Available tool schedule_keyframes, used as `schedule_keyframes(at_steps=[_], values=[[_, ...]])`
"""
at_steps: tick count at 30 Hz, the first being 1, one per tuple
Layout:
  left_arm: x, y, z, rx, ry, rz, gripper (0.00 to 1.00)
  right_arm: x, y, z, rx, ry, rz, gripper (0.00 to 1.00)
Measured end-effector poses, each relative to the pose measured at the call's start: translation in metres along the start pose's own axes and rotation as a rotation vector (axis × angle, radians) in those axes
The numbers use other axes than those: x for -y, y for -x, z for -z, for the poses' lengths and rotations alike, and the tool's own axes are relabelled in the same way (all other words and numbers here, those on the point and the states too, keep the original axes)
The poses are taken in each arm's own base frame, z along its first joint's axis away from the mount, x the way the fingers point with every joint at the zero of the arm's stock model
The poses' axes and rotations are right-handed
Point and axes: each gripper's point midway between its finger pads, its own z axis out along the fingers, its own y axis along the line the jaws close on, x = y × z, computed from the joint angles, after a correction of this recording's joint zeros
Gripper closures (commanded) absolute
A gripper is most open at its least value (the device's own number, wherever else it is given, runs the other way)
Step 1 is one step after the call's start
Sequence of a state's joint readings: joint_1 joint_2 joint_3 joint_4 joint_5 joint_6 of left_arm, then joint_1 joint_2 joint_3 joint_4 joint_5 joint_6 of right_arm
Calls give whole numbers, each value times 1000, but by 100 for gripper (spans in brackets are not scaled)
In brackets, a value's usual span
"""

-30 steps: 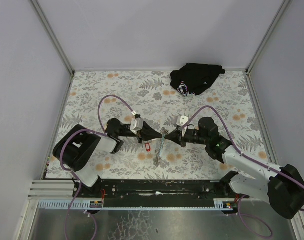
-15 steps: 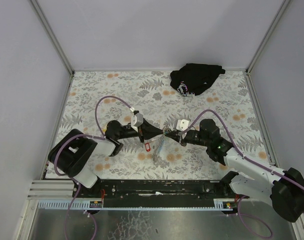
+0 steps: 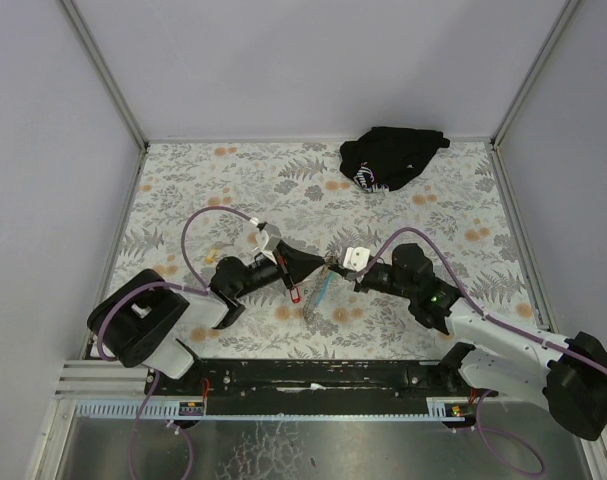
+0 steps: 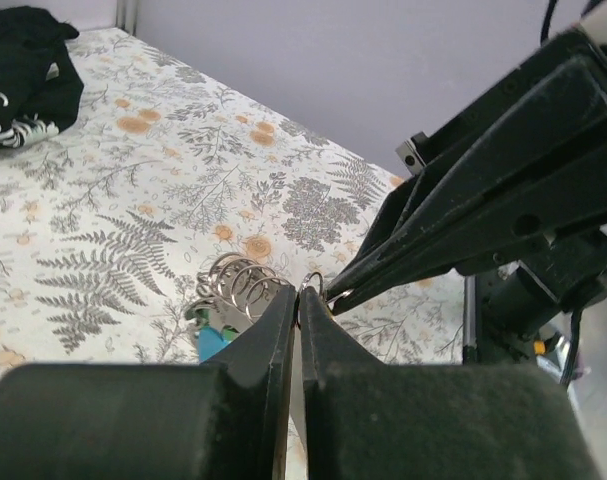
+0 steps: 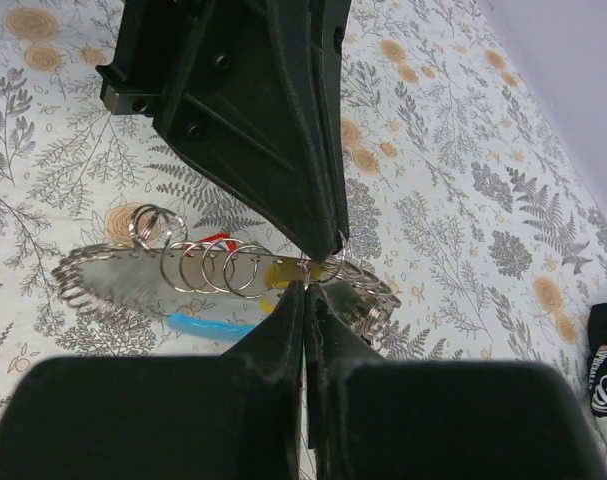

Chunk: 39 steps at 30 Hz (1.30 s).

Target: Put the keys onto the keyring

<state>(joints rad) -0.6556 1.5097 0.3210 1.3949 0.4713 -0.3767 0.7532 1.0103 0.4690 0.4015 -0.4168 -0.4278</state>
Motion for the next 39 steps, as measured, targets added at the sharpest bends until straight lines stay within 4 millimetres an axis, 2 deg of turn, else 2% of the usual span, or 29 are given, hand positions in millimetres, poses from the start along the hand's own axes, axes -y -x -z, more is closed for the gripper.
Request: schedule_keyframes(at_steps=[10, 22, 29, 31, 35, 39], values=[[-6, 4, 1, 100, 163, 177, 100, 3, 1, -3, -25, -51, 76, 100], [-10, 7, -1, 155, 235, 278, 99, 6, 1, -5, -66, -87, 175, 100], [-8, 10, 8, 177, 244, 270, 81, 7, 11, 1, -90, -67, 234, 100], [-11, 15, 10, 201, 257, 259, 78, 8, 12, 4, -109, -56, 247, 100], [-15, 27, 15, 237, 264, 218, 74, 2, 1, 9, -171, -13, 263, 100], [-17, 28, 19, 214, 232, 155, 69, 2, -4, 12, -209, 6, 291, 100]])
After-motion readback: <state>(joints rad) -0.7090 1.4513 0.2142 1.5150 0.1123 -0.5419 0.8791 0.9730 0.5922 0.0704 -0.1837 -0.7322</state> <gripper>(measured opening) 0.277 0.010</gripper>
